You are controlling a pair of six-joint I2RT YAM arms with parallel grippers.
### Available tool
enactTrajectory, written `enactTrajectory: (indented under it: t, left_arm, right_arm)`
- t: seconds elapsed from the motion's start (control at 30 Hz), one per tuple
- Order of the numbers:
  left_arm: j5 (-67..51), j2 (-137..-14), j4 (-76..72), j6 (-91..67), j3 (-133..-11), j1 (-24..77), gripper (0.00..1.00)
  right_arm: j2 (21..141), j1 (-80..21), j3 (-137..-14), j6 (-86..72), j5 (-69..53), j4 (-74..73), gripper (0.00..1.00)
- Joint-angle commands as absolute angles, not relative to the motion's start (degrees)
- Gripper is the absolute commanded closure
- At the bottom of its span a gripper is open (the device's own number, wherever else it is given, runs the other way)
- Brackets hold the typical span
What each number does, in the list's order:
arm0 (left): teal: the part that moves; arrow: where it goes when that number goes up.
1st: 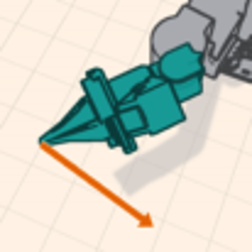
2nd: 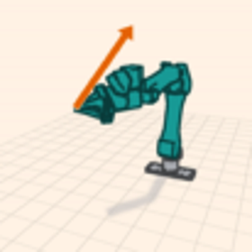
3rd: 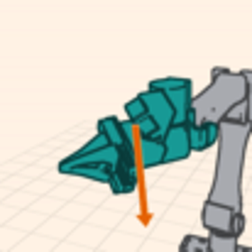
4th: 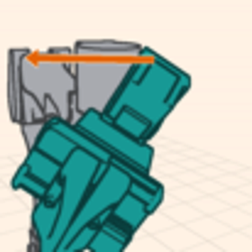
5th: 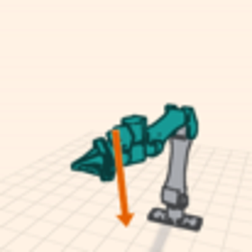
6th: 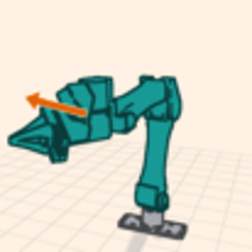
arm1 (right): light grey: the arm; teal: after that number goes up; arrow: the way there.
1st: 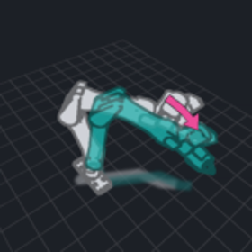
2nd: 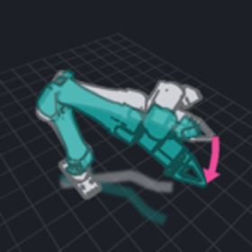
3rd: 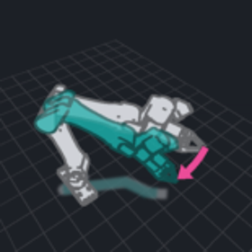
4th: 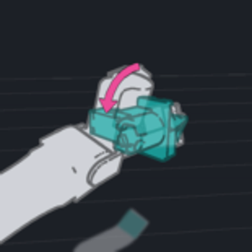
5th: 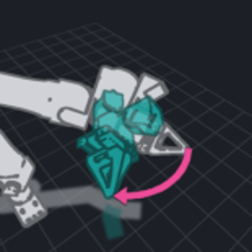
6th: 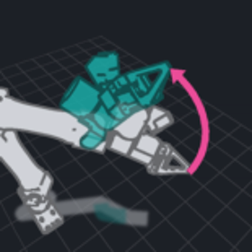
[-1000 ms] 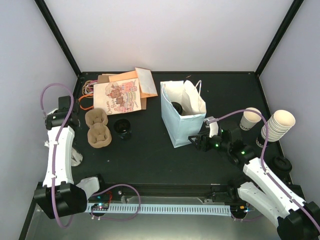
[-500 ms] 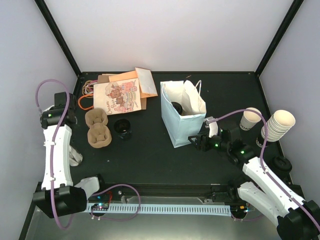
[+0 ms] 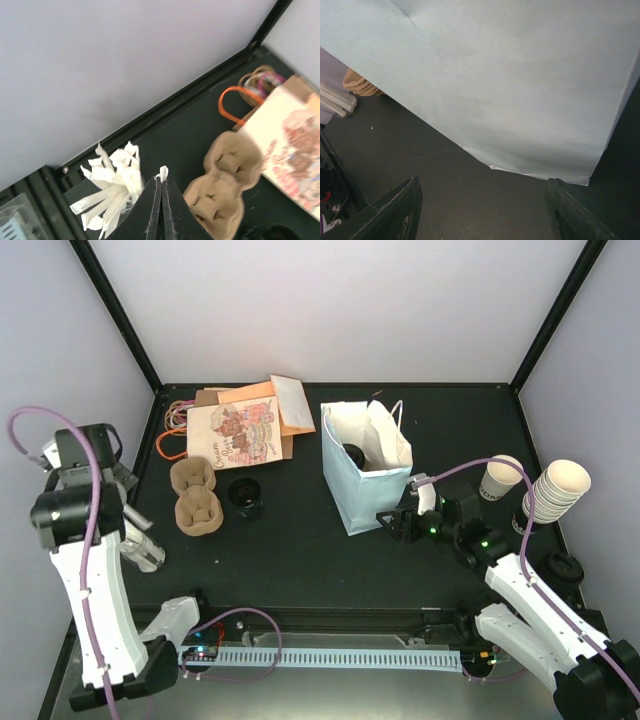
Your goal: Pack the takeout coffee
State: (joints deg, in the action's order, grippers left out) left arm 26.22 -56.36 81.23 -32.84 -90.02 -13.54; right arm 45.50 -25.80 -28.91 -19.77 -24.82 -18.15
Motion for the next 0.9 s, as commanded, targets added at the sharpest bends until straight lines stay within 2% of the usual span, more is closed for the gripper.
enactTrajectory:
  t: [0.0,0.23,0.37,0.6,0.73,0.87]
  left_arm:
    - [20.00,-54.18,85.99,-31.29,-100.19,-13.89,0.98]
    - [13.08,-51.96,86.21,-32.93,-116.61,-13.91,0.98]
    - [2.11,-48.64,79.46,-33.03,-118.75,-13.93,0.99]
    - [-29.84,-42.64,56.03,-33.54,-108.69,-13.89,0.98]
    - [-40.77,-42.10,44.80,-37.66,-102.96,-13.89,0.99]
    - [-47.08,-40.58,28.45,-47.27,-90.71,-13.90,0.98]
  right_arm:
    - [45.70,-26.10,-30.15,-19.07,-25.89,-17.22,0.30]
    - [45.79,-26.10,-30.28,-19.07,-25.64,-17.14,0.30]
    - [45.66,-26.10,-30.40,-19.07,-25.07,-17.44,0.30]
    - [44.70,-26.06,-30.66,-19.01,-23.60,-17.75,0.30]
    - [44.46,-26.10,-30.85,-18.99,-23.17,-18.01,0.30]
    - [43.00,-26.13,-30.72,-19.39,-21.30,-18.64,0.30]
